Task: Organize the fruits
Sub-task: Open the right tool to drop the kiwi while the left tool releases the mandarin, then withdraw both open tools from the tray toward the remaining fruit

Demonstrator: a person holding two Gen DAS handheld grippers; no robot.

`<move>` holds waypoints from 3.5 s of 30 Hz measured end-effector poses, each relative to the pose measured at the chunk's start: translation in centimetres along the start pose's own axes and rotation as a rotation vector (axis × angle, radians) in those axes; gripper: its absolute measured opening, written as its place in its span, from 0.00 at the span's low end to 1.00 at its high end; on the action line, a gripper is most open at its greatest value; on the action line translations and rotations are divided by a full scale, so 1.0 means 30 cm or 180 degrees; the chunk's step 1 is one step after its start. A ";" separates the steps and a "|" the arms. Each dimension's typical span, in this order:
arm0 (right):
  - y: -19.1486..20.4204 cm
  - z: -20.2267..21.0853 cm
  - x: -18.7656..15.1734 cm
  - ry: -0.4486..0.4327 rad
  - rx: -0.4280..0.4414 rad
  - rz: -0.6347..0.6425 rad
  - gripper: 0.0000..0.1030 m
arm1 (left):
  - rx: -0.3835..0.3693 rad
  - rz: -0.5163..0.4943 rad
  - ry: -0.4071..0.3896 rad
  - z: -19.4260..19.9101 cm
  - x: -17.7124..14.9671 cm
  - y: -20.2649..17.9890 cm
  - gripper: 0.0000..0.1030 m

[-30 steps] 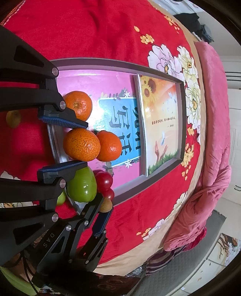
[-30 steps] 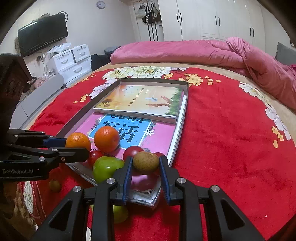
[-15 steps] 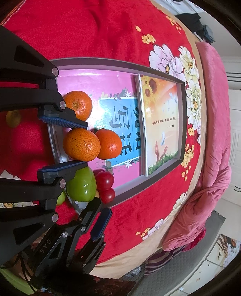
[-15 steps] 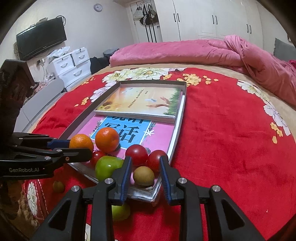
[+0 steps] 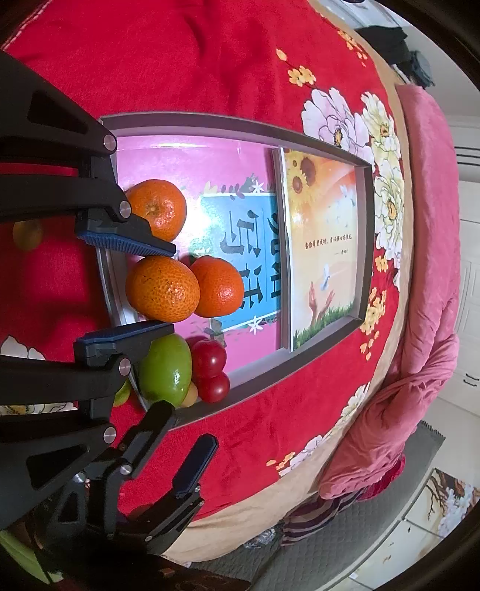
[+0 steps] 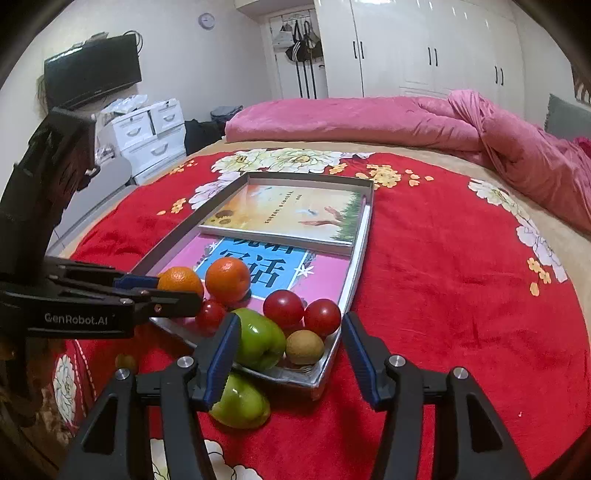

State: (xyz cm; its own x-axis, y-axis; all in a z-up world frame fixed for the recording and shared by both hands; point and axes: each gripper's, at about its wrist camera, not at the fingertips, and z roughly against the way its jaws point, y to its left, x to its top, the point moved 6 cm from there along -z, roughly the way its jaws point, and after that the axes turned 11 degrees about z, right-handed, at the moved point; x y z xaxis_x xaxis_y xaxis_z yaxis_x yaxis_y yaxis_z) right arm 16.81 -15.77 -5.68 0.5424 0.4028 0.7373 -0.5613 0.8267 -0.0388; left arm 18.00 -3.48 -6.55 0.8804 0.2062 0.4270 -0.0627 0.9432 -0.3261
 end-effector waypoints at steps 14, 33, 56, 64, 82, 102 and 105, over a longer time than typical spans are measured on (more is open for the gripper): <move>0.014 0.028 0.010 -0.0110 -0.0074 0.0080 0.66 | -0.0027 0.0011 -0.0048 0.017 0.006 0.001 0.38; -0.003 0.072 0.031 -0.0268 -0.0206 0.0019 0.79 | -0.0075 0.0016 -0.0191 0.078 0.026 -0.008 0.49; 0.006 0.134 0.049 -0.0391 -0.0419 -0.0004 0.95 | -0.0043 -0.0001 -0.0363 0.160 0.036 -0.006 0.75; 0.005 0.166 0.057 -0.0453 -0.0508 -0.0045 0.96 | -0.0033 0.0007 -0.0376 0.185 0.029 0.014 0.75; 0.007 0.209 0.048 -0.0485 -0.0546 -0.0158 0.96 | 0.0088 0.0047 -0.0418 0.234 -0.004 0.085 0.75; 0.063 0.189 -0.002 -0.0267 -0.0415 -0.0167 0.96 | 0.0117 0.0003 -0.0338 0.246 -0.074 0.106 0.75; 0.081 0.174 -0.016 -0.0188 -0.0373 -0.0151 0.96 | 0.0150 -0.0019 -0.0307 0.242 -0.094 0.115 0.75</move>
State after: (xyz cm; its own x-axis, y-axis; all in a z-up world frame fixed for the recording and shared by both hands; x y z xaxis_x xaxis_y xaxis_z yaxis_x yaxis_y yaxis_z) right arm 11.93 -16.02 -2.62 0.5269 0.3413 0.7784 -0.4571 0.8859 -0.0790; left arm 11.89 1.10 -2.75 0.8317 0.2225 0.5088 -0.0817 0.9553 -0.2843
